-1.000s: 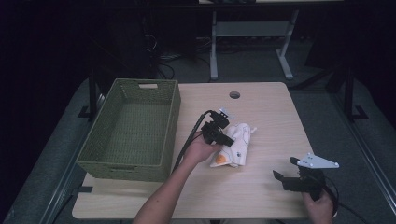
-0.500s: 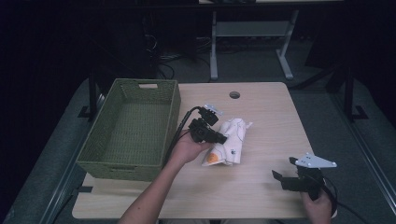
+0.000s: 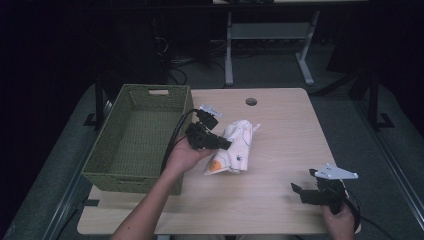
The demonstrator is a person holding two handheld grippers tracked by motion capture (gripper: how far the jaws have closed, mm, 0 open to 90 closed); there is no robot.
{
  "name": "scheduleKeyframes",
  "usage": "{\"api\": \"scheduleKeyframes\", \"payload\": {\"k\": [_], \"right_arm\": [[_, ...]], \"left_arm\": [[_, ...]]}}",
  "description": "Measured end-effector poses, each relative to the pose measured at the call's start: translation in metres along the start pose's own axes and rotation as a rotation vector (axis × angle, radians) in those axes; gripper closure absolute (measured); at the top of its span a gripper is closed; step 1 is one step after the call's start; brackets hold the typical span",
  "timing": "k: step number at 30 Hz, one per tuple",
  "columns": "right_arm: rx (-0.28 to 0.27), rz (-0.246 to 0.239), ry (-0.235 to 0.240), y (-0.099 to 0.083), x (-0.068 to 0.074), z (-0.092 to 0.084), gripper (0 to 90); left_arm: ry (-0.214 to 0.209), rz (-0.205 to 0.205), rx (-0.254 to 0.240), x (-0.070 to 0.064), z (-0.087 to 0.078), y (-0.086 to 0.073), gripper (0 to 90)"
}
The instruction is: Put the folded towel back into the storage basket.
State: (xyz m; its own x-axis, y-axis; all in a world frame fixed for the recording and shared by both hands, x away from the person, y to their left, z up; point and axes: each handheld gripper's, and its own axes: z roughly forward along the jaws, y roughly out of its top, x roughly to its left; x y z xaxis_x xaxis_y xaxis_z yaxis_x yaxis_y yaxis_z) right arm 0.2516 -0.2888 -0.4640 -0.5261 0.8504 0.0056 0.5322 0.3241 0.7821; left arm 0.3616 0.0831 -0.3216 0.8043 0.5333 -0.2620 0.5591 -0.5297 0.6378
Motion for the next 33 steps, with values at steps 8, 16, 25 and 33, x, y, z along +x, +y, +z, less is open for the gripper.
{"api": "scheduleKeyframes", "payload": {"k": [8,16,25,33], "right_arm": [[0.008,0.000,-0.001,-0.001,0.001,0.001,14.1],[0.019,-0.006,-0.001,-0.001,0.002,0.003,14.1],[0.022,-0.008,0.000,-0.001,0.003,0.003,14.1],[0.024,-0.007,-0.001,-0.001,0.003,0.003,14.1]], "left_arm": [[0.006,0.001,-0.019,0.003,-0.020,-0.003,82.4],[0.010,-0.018,-0.048,0.010,-0.040,-0.007,82.4],[0.033,-0.024,-0.074,0.015,-0.065,-0.010,82.3],[0.047,-0.066,-0.107,0.026,-0.087,-0.016,82.3]]}}
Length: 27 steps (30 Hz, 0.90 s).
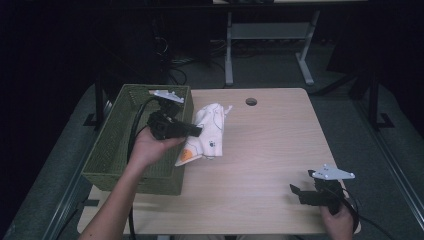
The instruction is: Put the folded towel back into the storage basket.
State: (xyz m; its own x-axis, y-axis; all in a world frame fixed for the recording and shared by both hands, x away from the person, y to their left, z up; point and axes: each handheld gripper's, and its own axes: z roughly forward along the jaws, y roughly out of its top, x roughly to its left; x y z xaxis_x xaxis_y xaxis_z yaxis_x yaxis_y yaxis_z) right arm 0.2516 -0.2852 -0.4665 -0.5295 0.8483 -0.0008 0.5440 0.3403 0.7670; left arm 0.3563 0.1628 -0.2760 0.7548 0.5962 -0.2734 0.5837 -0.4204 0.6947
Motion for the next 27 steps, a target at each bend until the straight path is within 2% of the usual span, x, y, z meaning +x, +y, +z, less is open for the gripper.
{"api": "scheduleKeyframes", "payload": {"k": [5,27], "right_arm": [[-0.003,0.000,-0.002,0.000,0.000,0.000,14.1],[0.010,0.002,-0.007,0.000,-0.002,0.001,14.1]], "left_arm": [[0.003,-0.017,-0.012,0.008,-0.009,-0.004,82.3],[0.090,-0.071,-0.006,0.042,-0.048,-0.026,82.3]]}}
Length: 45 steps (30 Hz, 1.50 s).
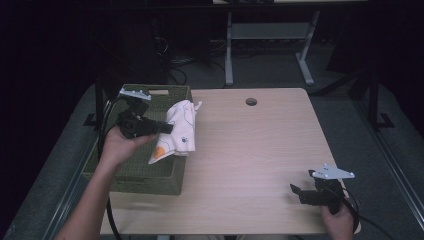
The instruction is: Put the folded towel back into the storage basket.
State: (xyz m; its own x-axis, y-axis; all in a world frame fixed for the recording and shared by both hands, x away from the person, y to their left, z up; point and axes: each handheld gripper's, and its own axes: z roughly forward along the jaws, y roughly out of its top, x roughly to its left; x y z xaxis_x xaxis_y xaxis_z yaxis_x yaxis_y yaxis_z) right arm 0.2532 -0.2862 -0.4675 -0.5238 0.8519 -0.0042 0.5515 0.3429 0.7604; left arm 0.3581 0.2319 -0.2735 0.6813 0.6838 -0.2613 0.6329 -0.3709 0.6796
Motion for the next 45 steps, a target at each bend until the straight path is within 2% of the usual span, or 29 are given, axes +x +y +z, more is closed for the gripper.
{"api": "scheduleKeyframes", "payload": {"k": [10,14,21,30,35,40,45], "right_arm": [[-0.002,0.009,0.007,0.000,0.000,0.000,14.1],[0.000,0.008,0.007,0.000,0.000,0.001,14.1],[0.005,0.013,0.005,-0.001,-0.002,0.002,14.2],[0.008,0.026,-0.007,-0.004,-0.003,0.000,14.2],[0.013,0.026,-0.008,-0.005,-0.003,0.000,14.1],[0.027,0.016,-0.013,-0.004,-0.002,0.004,14.1],[0.034,0.018,-0.013,-0.004,-0.002,0.005,14.2]], "left_arm": [[0.028,-0.013,0.005,0.016,-0.014,-0.011,82.2],[0.040,-0.024,0.012,0.027,-0.020,-0.017,82.2],[0.048,-0.036,0.025,0.039,-0.024,-0.021,82.1],[0.062,-0.029,0.074,0.063,-0.014,-0.030,81.8],[0.065,-0.026,0.100,0.072,-0.008,-0.034,81.8],[0.056,0.002,0.142,0.082,0.002,-0.038,81.8],[0.062,0.024,0.190,0.086,0.014,-0.043,80.8]]}}
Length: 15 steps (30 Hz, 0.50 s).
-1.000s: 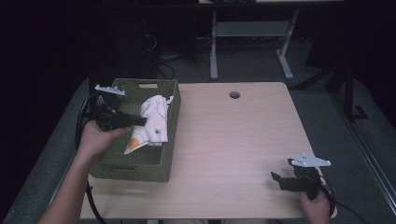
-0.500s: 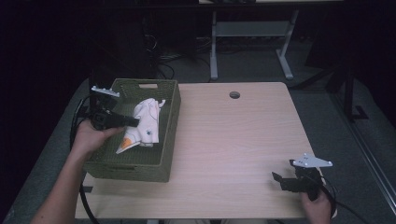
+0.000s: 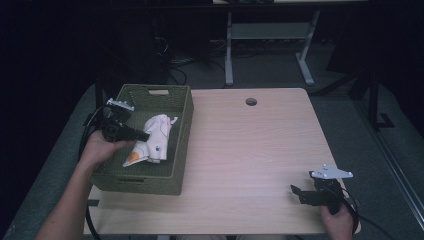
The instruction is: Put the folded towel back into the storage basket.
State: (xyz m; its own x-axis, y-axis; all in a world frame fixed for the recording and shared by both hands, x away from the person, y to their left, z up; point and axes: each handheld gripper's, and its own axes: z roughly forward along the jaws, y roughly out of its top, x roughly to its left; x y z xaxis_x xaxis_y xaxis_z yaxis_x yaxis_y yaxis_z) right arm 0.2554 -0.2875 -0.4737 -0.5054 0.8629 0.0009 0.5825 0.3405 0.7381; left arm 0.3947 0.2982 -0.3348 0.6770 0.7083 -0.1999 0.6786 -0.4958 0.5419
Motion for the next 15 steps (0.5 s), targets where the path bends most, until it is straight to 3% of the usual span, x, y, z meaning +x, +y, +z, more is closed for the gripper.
{"api": "scheduleKeyframes", "payload": {"k": [6,11,13,14,15], "right_arm": [[0.004,-0.004,-0.003,0.000,0.001,0.001,14.1],[0.008,-0.001,-0.005,0.000,0.000,0.002,14.1],[0.011,-0.002,-0.004,0.000,0.000,0.003,14.1],[0.014,-0.001,-0.002,0.001,0.000,0.003,14.2],[0.014,-0.001,-0.002,0.001,0.000,0.003,14.2]], "left_arm": [[-0.002,0.058,0.079,0.002,0.014,-0.002,80.7],[-0.016,0.071,0.090,0.007,0.020,0.000,80.8],[0.026,0.083,0.091,0.011,0.022,0.001,78.7],[0.069,0.076,0.093,0.014,0.022,0.002,72.2],[0.069,0.076,0.093,0.014,0.022,0.002,67.4]]}}
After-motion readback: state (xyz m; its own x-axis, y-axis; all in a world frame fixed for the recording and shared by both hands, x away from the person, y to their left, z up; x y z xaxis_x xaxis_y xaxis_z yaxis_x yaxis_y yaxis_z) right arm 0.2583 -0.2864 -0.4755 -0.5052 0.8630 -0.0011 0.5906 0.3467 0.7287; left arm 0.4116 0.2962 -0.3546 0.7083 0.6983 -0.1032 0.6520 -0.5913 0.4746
